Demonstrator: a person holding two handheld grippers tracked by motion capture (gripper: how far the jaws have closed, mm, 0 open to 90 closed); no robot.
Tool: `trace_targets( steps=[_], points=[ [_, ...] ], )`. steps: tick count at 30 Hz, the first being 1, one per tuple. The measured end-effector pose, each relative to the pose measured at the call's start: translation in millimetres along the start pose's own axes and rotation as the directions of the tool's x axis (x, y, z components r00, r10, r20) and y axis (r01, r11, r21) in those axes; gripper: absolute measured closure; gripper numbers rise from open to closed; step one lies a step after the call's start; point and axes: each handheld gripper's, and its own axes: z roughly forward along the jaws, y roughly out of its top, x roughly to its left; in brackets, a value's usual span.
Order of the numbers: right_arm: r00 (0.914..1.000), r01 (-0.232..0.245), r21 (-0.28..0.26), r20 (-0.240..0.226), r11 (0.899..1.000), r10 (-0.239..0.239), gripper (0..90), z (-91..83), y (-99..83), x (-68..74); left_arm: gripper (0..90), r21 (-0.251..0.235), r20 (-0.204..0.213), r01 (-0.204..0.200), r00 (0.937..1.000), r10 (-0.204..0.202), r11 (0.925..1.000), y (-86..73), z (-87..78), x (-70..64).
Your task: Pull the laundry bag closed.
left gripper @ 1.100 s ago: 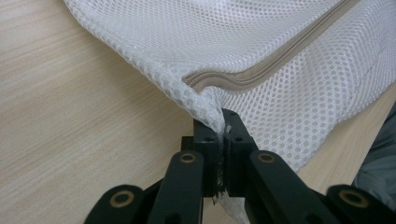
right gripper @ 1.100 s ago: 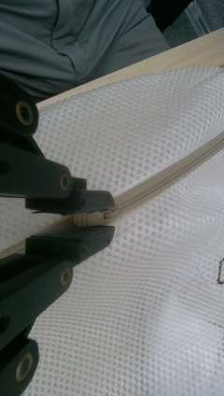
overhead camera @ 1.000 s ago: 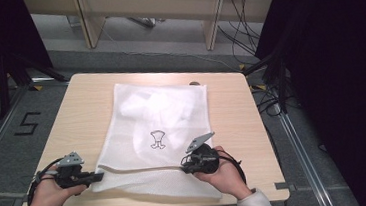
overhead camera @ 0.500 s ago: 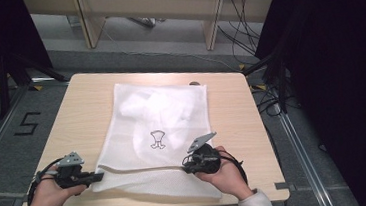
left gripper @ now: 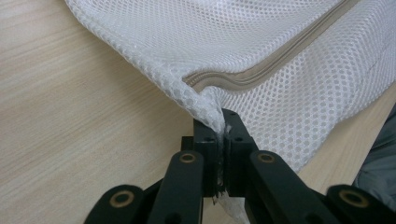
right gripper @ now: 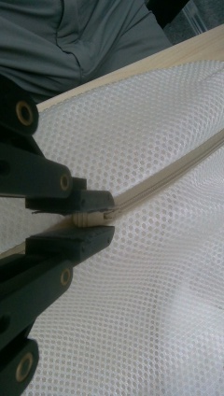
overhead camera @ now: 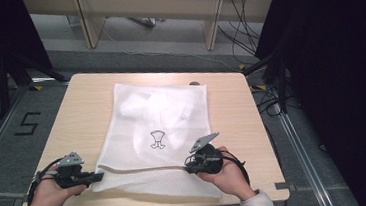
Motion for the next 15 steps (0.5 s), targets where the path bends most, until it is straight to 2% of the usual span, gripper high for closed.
trace_targets(
  steps=[4, 5, 7, 8, 10, 12, 14, 15],
  points=[
    [0.9999, -0.012, 0.0, 0.009, 1.0, 0.012, 82.1, -1.6, -1.4, -0.3, 85.7, -0.001, 0.0, 0.001, 1.0, -0.001, 1.0, 0.0, 0.0, -0.2],
    [1.0, -0.002, -0.007, -0.003, 1.0, 0.002, 82.1, -1.3, -1.7, -0.8, 85.7, 0.003, -0.004, -0.004, 1.0, 0.004, 1.0, 0.1, -0.4, 0.1],
    [1.0, 0.0, -0.009, 0.001, 1.0, 0.001, 82.1, -1.1, -1.8, -0.5, 85.7, 0.001, -0.004, -0.001, 1.0, 0.001, 1.0, 0.1, -0.2, -0.1],
    [0.9997, -0.024, -0.001, 0.003, 1.0, 0.024, 82.1, -1.9, -2.0, 0.9, 85.7, 0.0, -0.001, 0.001, 1.0, -0.001, 1.0, 0.0, 0.0, -0.1],
    [0.9999, -0.013, -0.002, 0.003, 1.0, 0.013, 82.1, -2.5, -2.2, -0.6, 85.7, -0.004, 0.0, 0.002, 1.0, -0.002, 1.0, 0.0, 0.0, -0.1],
    [0.9996, -0.022, -0.002, 0.014, 1.0, 0.022, 82.1, -3.1, -2.8, -0.4, 85.7, -0.002, 0.0, 0.002, 1.0, -0.002, 1.0, 0.0, 0.0, -0.2],
    [0.9999, -0.012, -0.004, 0.005, 1.0, 0.012, 82.1, -3.5, -3.2, -1.1, 85.7, -0.002, -0.003, 0.002, 1.0, -0.002, 1.0, 0.0, -0.1, -0.1],
    [0.9994, -0.033, 0.003, 0.004, 0.999, 0.033, 82.1, -4.1, -3.9, 0.3, 85.7, -0.002, -0.003, 0.002, 1.0, -0.002, 1.0, -0.1, -0.1, -0.1]
  ],
)
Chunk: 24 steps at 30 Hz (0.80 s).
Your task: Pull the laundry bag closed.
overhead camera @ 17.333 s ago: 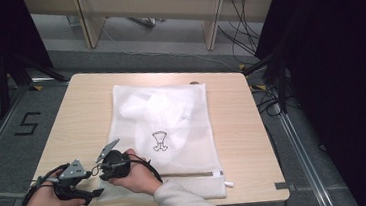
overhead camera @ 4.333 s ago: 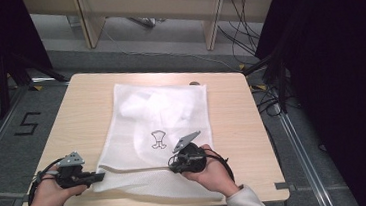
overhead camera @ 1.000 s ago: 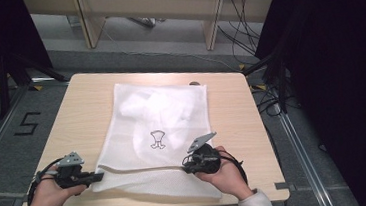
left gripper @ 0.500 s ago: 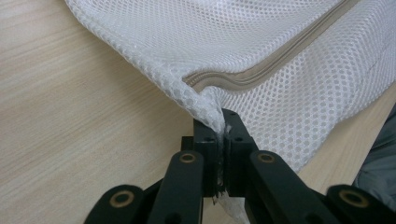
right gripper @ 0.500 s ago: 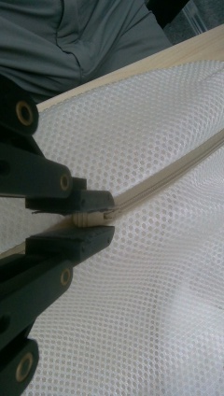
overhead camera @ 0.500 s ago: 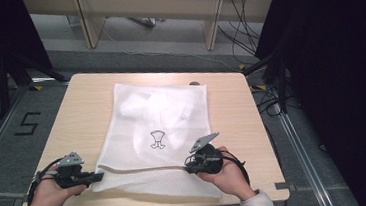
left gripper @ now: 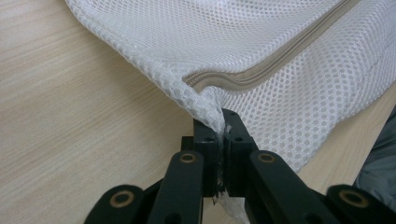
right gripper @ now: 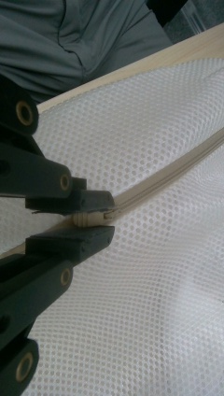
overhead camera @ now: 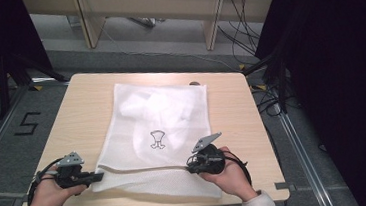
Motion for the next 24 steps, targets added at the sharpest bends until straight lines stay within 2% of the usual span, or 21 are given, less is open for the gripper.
trace_targets(
  steps=[1, 7, 8, 9, 12, 15, 18, 24],
  points=[
    [0.9998, 0.018, -0.005, 0.01, 1.0, -0.018, 82.1, 0.0, -0.4, -2.3, 85.7, -0.003, 0.002, 0.002, 1.0, -0.002, 1.0, 0.0, 0.0, 0.0],
    [0.9999, 0.01, -0.009, 0.006, 1.0, -0.01, 82.1, -1.5, -3.2, -3.9, 85.7, 0.0, 0.0, 0.0, 1.0, 0.0, 1.0, 0.1, -0.1, -0.1],
    [0.9999, 0.014, -0.025, 0.004, 1.0, -0.014, 82.1, 0.0, -3.8, -4.0, 85.7, 0.0, 0.0, 0.0, 1.0, 0.0, 1.0, 0.1, -0.1, -0.1],
    [0.9996, 0.028, -0.015, -0.005, 1.0, -0.028, 82.1, -0.8, -3.5, -5.3, 85.7, 0.0, 0.001, 0.001, 1.0, -0.001, 1.0, 0.0, 0.0, -0.1],
    [1.0, 0.001, -0.009, -0.003, 1.0, -0.001, 82.1, -2.0, -4.4, -3.5, 85.7, 0.001, 0.002, -0.001, 1.0, 0.001, 1.0, 0.2, 0.0, 0.0],
    [0.9999, 0.012, -0.009, 0.002, 1.0, -0.012, 82.1, -2.4, -4.7, -4.2, 85.7, 0.004, -0.007, -0.003, 1.0, 0.003, 1.0, 0.0, -0.6, 0.2],
    [0.9998, -0.005, -0.006, 0.02, 1.0, 0.005, 82.1, -3.9, -5.8, -3.8, 85.7, -0.006, -0.008, -0.003, 1.0, 0.003, 1.0, -0.4, 0.2, 0.0],
    [0.9999, -0.007, -0.024, 0.012, 1.0, 0.007, 82.1, -4.2, -8.9, -5.7, 85.7, 0.005, -0.003, -0.001, 1.0, 0.001, 1.0, 0.1, -0.2, 0.2]
  ],
)
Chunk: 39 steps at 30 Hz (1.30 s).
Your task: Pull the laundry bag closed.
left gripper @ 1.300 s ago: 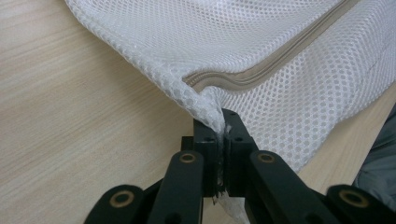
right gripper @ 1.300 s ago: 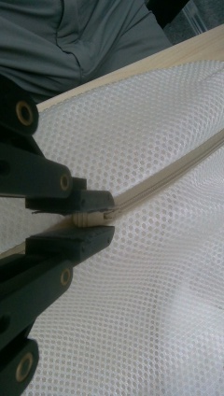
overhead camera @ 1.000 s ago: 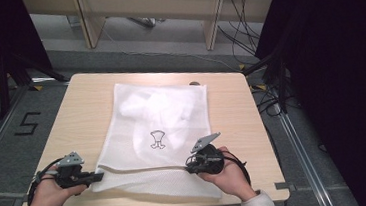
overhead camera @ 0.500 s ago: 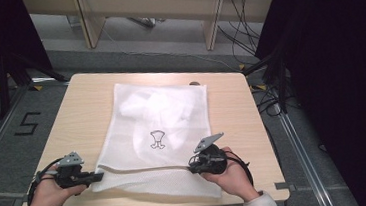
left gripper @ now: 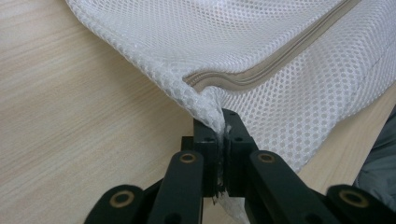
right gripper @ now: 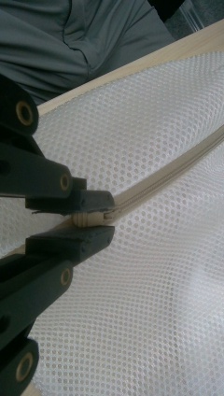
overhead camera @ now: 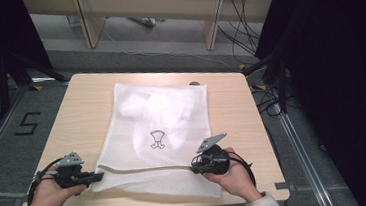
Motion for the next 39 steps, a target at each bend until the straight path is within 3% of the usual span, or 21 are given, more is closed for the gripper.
trace_targets(
  steps=[1, 9, 10, 12, 15, 16, 18, 20, 26, 28, 29, 31, 33, 34, 36, 39],
  points=[
    [0.9998, -0.018, 0.004, 0.009, 1.0, 0.018, 82.1, -0.4, -0.4, 1.3, 85.7, -0.018, -0.004, 0.001, 1.0, -0.001, 0.9998, -0.7, 0.9, -0.3],
    [1.0, -0.004, -0.001, -0.002, 1.0, 0.004, 82.1, -0.7, -1.4, 0.9, 85.7, 0.0, -0.001, -0.002, 1.0, 0.002, 1.0, 0.0, -0.3, 0.2],
    [1.0, -0.003, 0.003, 0.001, 1.0, 0.003, 82.1, -1.4, -1.5, 0.3, 85.7, -0.022, -0.005, 0.003, 1.0, -0.003, 0.9998, -0.8, 1.0, -0.3],
    [0.9997, -0.022, 0.003, 0.007, 1.0, 0.022, 82.1, -3.2, -2.7, -0.3, 85.7, -0.001, 0.0, -0.003, 1.0, 0.003, 1.0, 0.0, -0.1, 0.1],
    [1.0, -0.008, 0.012, 0.003, 1.0, 0.008, 82.1, -4.4, -3.4, -2.1, 85.7, -0.02, -0.004, 0.002, 1.0, -0.002, 0.9998, -0.8, 0.9, -0.3],
    [0.9991, -0.042, -0.006, -0.005, 0.999, 0.042, 82.1, -2.9, -4.6, 1.1, 85.7, -0.011, -0.002, -0.002, 1.0, 0.002, 0.9999, -0.4, 0.6, 0.0],
    [0.9999, 0.013, 0.012, -0.009, 1.0, -0.013, 82.1, -4.5, -3.9, -3.2, 85.7, -0.002, -0.003, -0.001, 1.0, 0.001, 1.0, -0.1, -0.2, 0.1],
    [0.9998, -0.018, 0.015, -0.002, 1.0, 0.018, 82.1, -5.4, -4.5, -1.3, 85.7, -0.005, 0.004, 0.002, 1.0, -0.002, 1.0, 0.0, 0.2, -0.1],
    [0.9996, -0.017, 0.0, 0.021, 1.0, 0.017, 82.1, -4.3, -5.4, -1.5, 85.8, -0.009, 0.004, 0.005, 1.0, -0.005, 0.9999, 0.0, 0.2, -0.3],
    [0.9994, -0.035, 0.024, 0.009, 0.999, 0.034, 82.1, -8.4, -5.6, -1.5, 85.7, 0.008, -0.001, -0.012, 0.9999, 0.012, 0.9999, 0.1, -1.1, 1.1],
    [0.9995, -0.021, 0.009, 0.021, 1.0, 0.021, 82.1, -7.8, -6.2, -2.9, 85.7, -0.009, 0.004, 0.005, 1.0, -0.005, 0.9999, 0.0, 0.2, -0.3],
    [0.9989, -0.048, 0.021, 0.001, 0.999, 0.048, 82.1, -8.6, -7.5, -1.2, 85.7, -0.008, 0.002, 0.005, 1.0, -0.005, 1.0, 0.0, 0.2, -0.4],
    [1.0, -0.002, 0.009, -0.004, 1.0, 0.002, 82.1, -7.8, -7.9, -5.2, 85.7, -0.004, -0.001, -0.002, 1.0, 0.002, 1.0, 0.0, 0.1, -0.2],
    [0.9994, -0.03, 0.019, 0.019, 0.999, 0.029, 82.1, -9.0, -8.3, -3.8, 85.7, -0.005, 0.0, -0.002, 1.0, 0.002, 1.0, -0.1, 0.1, -0.1],
    [0.9987, -0.047, 0.005, 0.021, 0.999, 0.047, 82.1, -8.1, -9.3, -3.4, 85.8, -0.006, 0.001, -0.001, 1.0, 0.002, 1.0, 0.0, 0.2, -0.2],
    [0.9997, -0.023, 0.016, 0.013, 1.0, 0.022, 82.1, -9.6, -9.7, -5.6, 85.7, -0.001, 0.0, -0.008, 1.0, 0.008, 1.0, -0.1, -0.3, 0.7]
  ],
)
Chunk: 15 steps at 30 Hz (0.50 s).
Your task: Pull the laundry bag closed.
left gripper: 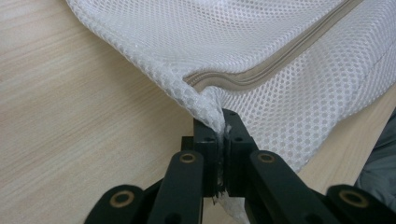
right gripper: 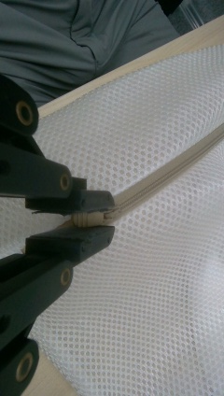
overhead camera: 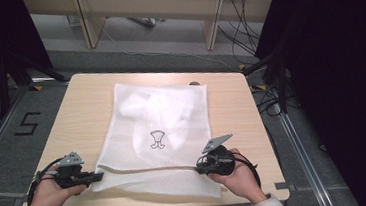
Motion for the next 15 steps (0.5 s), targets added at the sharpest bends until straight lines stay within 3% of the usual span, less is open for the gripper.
trace_targets(
  steps=[1, 2, 4, 5, 6, 8, 10, 12, 13, 15],
  points=[
    [0.9999, 0.007, 0.002, -0.007, 1.0, -0.007, 82.1, 0.0, -0.3, -1.1, 85.8, 0.008, -0.001, -0.007, 1.0, 0.007, 0.9999, 0.1, -0.9, 0.7],
    [1.0, -0.007, -0.018, -0.003, 1.0, 0.007, 82.1, 0.6, -1.6, -0.6, 85.7, -0.019, -0.005, 0.004, 1.0, -0.004, 0.9998, -0.5, 0.5, -0.7],
    [1.0, -0.003, 0.0, 0.006, 1.0, 0.003, 82.1, -1.7, -1.7, -0.8, 85.7, -0.008, 0.0, 0.007, 1.0, -0.007, 0.9999, -0.1, 0.4, -0.7],
    [0.9998, -0.022, 0.008, 0.0, 1.0, 0.022, 82.1, -1.9, -2.1, 0.7, 85.7, 0.01, -0.004, -0.01, 0.9999, 0.01, 0.9999, 0.1, -1.1, 1.0],
    [1.0, -0.005, 0.0, -0.003, 1.0, 0.005, 82.1, -1.7, -2.4, -1.0, 85.7, -0.009, -0.007, -0.006, 1.0, 0.006, 0.9999, -0.5, -0.1, 0.4],
    [0.9999, 0.008, -0.004, 0.007, 1.0, -0.008, 82.1, -2.2, -3.1, -2.5, 85.8, 0.008, -0.005, -0.011, 0.9999, 0.011, 0.9999, 0.2, -1.1, 0.8],
    [0.9999, -0.016, 0.006, 0.0, 1.0, 0.016, 82.1, -3.7, -4.2, -1.5, 85.7, -0.009, -0.013, -0.006, 0.9999, 0.006, 0.9999, -0.5, -0.3, 0.6],
    [1.0, -0.003, -0.01, 0.002, 1.0, 0.003, 82.1, -3.9, -5.6, -4.3, 85.8, 0.002, -0.014, -0.009, 0.9999, 0.009, 1.0, 0.2, -1.3, 0.8],
    [0.9999, -0.011, 0.01, 0.004, 1.0, 0.011, 82.1, -5.3, -5.9, -3.7, 85.7, -0.022, -0.01, 0.007, 0.9999, -0.007, 0.9997, -0.3, -0.2, 0.0],
    [1.0, -0.003, 0.004, 0.006, 1.0, 0.003, 82.1, -6.2, -7.3, -5.9, 85.7, -0.004, -0.005, 0.005, 1.0, -0.005, 1.0, 0.3, -1.1, 1.0]
  ],
)
